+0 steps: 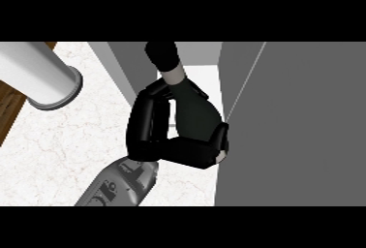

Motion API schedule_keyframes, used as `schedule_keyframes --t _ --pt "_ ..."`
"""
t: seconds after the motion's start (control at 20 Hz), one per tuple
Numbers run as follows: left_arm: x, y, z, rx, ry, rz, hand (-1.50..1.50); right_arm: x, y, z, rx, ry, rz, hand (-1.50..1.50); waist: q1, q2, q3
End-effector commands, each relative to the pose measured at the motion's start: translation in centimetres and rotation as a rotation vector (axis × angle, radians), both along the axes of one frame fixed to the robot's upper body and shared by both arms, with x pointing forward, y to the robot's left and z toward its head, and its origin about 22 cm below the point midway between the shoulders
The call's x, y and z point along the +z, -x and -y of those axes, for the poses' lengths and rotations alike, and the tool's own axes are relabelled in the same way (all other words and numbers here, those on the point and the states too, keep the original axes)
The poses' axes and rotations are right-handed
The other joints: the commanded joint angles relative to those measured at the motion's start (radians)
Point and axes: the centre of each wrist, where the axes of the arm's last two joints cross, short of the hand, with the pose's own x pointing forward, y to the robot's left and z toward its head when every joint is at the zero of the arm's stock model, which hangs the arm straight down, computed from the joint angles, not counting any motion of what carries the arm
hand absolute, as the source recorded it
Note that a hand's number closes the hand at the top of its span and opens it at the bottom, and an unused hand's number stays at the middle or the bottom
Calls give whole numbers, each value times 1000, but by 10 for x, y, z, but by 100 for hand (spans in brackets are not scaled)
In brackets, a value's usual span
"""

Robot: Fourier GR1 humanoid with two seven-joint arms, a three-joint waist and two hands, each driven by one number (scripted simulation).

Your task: Pick up the wine, place it into the cabinet and close the cabinet

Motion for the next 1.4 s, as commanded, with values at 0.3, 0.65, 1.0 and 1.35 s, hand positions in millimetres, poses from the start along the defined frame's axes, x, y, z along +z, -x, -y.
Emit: schedule_keyframes --t 0.3,0.65,1.0,1.35 --pt "-19 -20 15 70 -23 12 150 12 31 15 57 -29 66 -150 -8 1 0" --pt "-35 -23 18 81 30 -46 150 18 31 3 65 -33 37 -150 -8 1 -1" --pt "-66 -19 16 104 -10 -29 150 19 28 -6 63 -47 33 -150 2 0 -1" --pt "-90 -36 10 148 -122 3 150 13 22 0 38 -39 49 -150 1 1 -1"
